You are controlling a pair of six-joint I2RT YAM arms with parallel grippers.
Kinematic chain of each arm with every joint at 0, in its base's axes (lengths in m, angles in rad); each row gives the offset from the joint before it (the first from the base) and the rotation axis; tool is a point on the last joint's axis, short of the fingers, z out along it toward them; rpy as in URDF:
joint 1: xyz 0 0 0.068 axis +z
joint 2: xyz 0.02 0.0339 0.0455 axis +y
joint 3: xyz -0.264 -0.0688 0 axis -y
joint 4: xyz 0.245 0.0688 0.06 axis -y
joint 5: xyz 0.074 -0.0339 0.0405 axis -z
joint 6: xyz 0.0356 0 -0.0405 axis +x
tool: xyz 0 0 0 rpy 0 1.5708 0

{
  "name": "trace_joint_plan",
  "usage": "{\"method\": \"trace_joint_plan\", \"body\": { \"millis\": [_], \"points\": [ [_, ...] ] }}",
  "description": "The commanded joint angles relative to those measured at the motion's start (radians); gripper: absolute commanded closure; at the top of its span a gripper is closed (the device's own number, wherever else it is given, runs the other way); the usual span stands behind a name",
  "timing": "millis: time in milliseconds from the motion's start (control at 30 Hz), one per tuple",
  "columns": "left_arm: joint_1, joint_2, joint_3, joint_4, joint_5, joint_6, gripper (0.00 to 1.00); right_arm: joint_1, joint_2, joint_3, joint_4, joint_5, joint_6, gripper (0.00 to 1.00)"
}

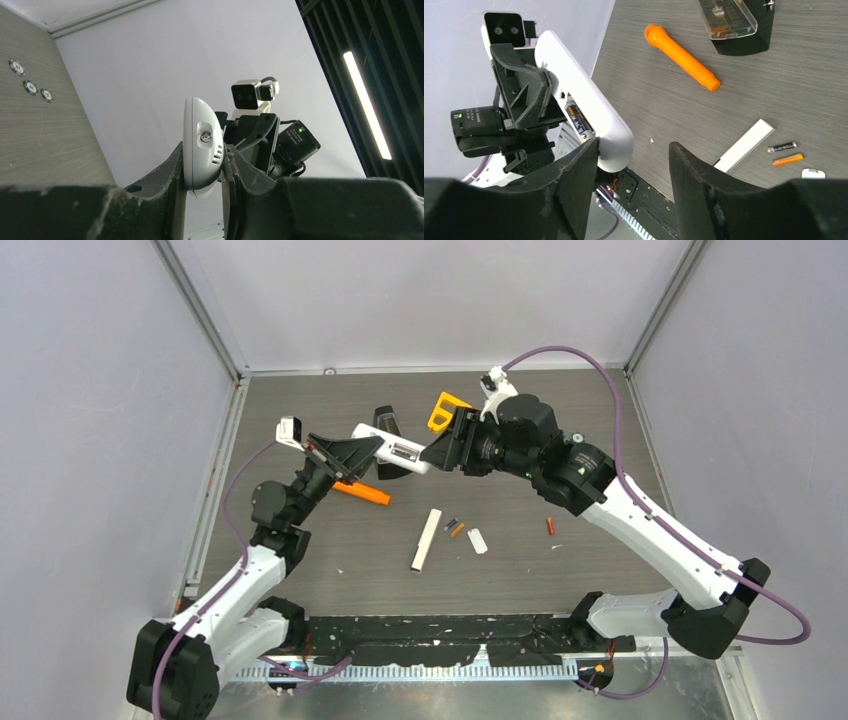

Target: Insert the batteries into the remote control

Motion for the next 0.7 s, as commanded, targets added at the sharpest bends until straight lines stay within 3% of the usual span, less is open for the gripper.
{"method": "trace_joint_plan", "body": {
  "millis": [0, 133, 467, 667],
  "points": [
    [-0.003, -0.038, 0.005, 0.067, 0.009, 0.004, 1.0, -0.012, -0.039, -0.019, 0.056, 0.016, -0.018, 0.35],
    [-0.003, -0.039, 0.008, 0.065, 0.014, 0.004, 1.0, -0.012, -0.034, -0.04, 0.09, -0.029, -0.01, 0.29],
    [-0.003, -0.039, 0.004, 0.071, 0.023, 0.002, 1.0, -0.012, -0.022, -0.059, 0.133, -0.061, 0.021, 0.32],
    [-0.003, -0.045, 0.003, 0.058, 0.016, 0.007, 1.0, -0.012, -0.055, -0.087, 0.177, -0.048, 0.034, 0.26]
  ]
}}
